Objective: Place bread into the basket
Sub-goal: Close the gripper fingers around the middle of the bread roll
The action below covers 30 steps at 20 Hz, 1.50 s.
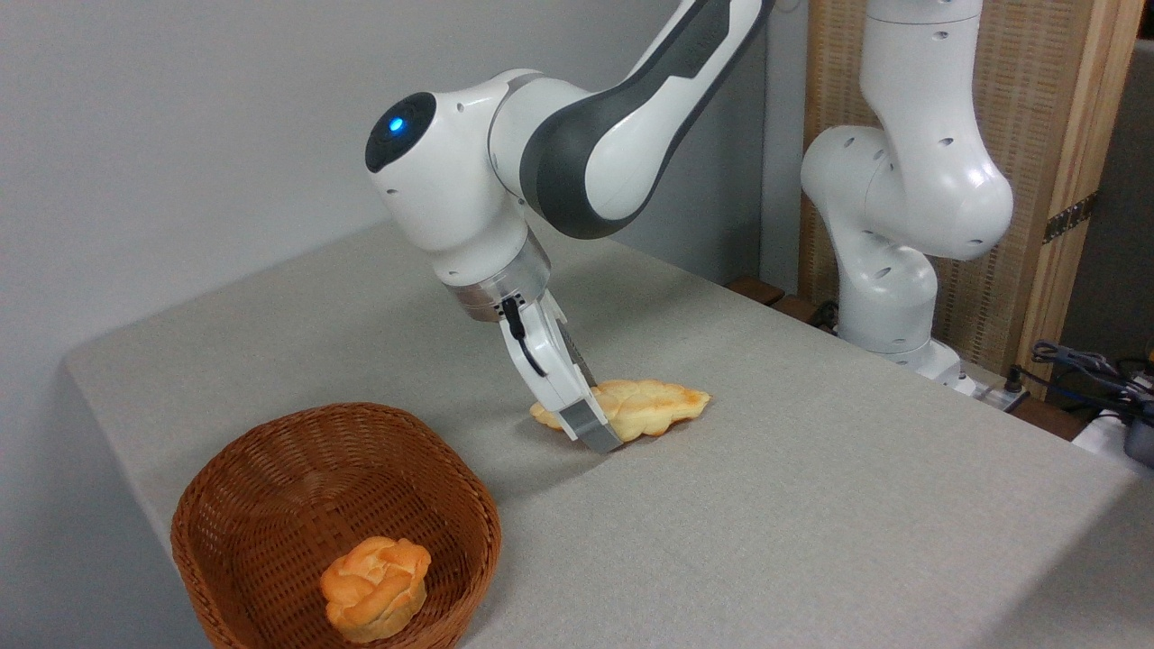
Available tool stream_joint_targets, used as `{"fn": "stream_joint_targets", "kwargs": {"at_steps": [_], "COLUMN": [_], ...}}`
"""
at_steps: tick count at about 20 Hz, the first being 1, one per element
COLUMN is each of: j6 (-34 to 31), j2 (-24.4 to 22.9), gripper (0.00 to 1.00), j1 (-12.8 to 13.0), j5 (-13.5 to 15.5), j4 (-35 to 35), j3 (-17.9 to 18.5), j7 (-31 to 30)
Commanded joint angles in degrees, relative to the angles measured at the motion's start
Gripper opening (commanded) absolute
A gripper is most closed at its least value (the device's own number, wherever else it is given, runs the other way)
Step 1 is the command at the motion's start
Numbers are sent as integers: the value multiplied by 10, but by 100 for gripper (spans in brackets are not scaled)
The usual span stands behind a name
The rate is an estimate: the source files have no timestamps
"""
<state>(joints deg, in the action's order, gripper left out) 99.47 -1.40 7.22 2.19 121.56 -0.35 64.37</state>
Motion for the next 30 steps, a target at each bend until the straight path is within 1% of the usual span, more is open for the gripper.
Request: {"fn": "stream_joint_targets", "kwargs": {"at_steps": [1,2,3,4,6,21,30], "j6": [-17,-17,-17,-16,-16,-16,-26], "j2": [-10,-10,-11,-11,-10,-11,-15], "gripper": [91,79,54,40,31,33,33], "j1": [4,4,4,4,4,4,0], "j5": [-10,-10,-11,-11,-11,-11,-10], "j4": [7,7,7,7,7,3,-35], "j3": [5,5,6,6,6,7,14], "j7": [8,7,7,7,7,6,1]}}
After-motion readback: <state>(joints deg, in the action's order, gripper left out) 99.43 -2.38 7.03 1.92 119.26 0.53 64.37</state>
